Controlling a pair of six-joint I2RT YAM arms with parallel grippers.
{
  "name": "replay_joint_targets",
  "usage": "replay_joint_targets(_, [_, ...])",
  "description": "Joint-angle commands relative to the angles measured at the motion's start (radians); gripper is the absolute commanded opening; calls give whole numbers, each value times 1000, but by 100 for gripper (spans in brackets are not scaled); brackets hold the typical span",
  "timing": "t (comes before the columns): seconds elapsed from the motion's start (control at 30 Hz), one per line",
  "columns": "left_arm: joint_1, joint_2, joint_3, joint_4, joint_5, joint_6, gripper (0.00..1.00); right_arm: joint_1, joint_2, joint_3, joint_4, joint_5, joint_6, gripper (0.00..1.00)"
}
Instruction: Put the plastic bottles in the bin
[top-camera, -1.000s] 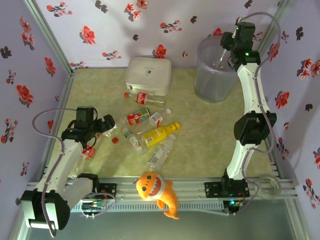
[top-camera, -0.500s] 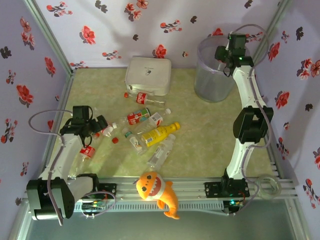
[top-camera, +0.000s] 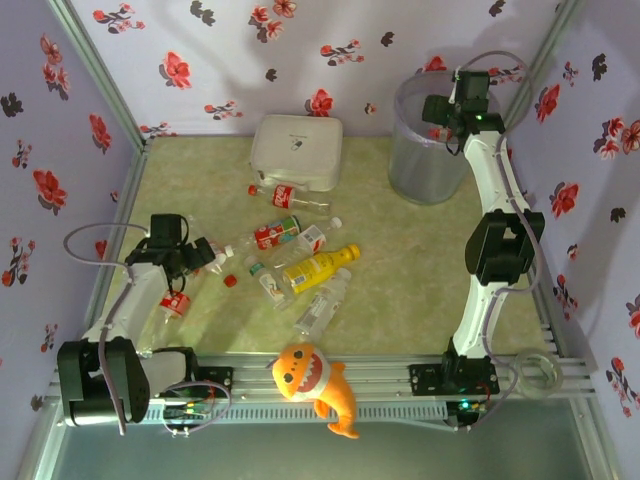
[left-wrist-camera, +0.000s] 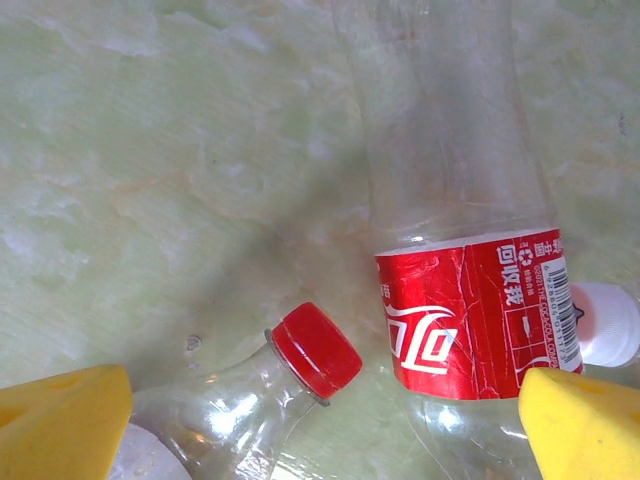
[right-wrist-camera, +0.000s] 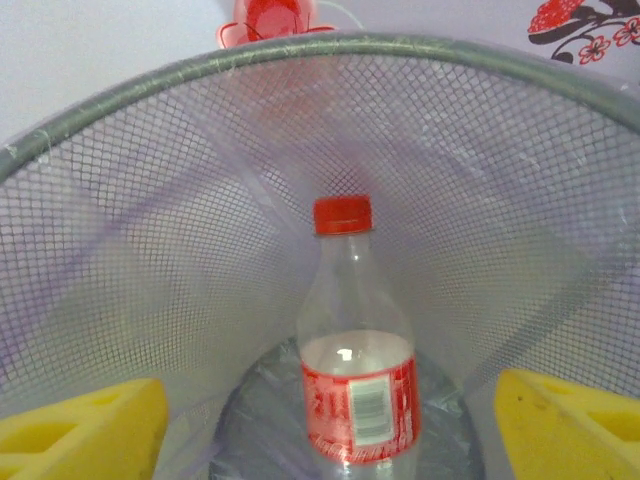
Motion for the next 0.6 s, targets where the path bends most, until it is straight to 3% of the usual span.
replay_joint_targets(0.0, [8,-29,6,-46,-39,21,100,5,2,68,-42,-8,-23,88])
replay_joint_targets(0.2, [-3,-46,5,-139,-78,10,100,5,-101,41,-72,-33,-7,91])
replay_joint_targets(0.4, [-57,-139,-40,-233,-171,-73,100,10,-258,-84,-99,-85,27,92])
replay_joint_targets(0.57, [-68,-133,-72,-248,-181,-142,100,35,-383,-214,-92,-95,30,94])
